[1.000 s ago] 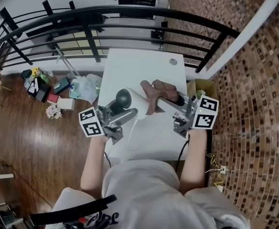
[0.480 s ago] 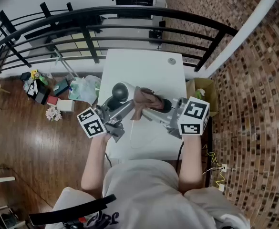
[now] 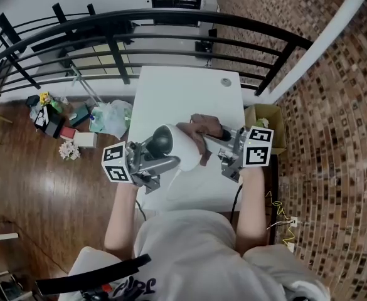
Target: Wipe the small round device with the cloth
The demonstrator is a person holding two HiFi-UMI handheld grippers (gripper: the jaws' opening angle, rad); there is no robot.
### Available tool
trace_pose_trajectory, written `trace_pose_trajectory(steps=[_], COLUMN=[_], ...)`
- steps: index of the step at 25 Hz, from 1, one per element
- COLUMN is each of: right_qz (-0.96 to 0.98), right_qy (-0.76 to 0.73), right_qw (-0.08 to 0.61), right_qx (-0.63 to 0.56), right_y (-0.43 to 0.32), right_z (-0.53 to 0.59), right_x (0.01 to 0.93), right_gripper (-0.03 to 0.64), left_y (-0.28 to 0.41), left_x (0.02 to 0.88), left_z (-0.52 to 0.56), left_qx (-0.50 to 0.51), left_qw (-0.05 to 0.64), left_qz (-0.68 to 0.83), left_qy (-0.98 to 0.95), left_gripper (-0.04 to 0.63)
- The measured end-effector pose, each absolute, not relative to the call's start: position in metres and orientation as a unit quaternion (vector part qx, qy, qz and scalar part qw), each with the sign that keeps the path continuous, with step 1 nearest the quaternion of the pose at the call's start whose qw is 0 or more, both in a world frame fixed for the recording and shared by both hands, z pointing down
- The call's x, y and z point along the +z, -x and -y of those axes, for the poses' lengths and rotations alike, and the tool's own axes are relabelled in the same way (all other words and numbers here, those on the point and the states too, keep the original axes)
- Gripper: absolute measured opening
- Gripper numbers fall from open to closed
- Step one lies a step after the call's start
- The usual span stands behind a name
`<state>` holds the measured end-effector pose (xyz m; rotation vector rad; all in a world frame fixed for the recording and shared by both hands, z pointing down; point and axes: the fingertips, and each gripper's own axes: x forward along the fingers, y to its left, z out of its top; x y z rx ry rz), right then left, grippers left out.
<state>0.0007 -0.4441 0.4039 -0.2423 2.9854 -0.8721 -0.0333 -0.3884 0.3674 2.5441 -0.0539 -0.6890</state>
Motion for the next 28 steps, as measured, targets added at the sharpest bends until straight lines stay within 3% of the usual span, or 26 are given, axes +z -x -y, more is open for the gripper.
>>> trace_pose_trajectory(steps=[7,16,28], right_qz=[-0.954,-0.954,-0.968], right_qy=[0.032,-0.001,-0.008], right_qw=[0.002,0.016,-0.035], right_qx=[-0.297,-0.299,-0.249], right_y=[0.024,0.048,0.045], right_z=[0.433,0.420,0.392], right_x=[0.414,0.410,0.407], right_gripper=[0.028,0.028,0.028], left_y=[0.033,0.059,0.075], left_x=[0.336,0.326,0.351], left_z=[0.385,0.417,0.444], left_qx=[-0.298,-0.357,-0.338], left_qw=[0.226,0.250,0.249], left_qz=[-0.006,0.079,0.212], left_qy=[-0.928,-0.897,-0.883], left_gripper=[0.337,0.336,0.334])
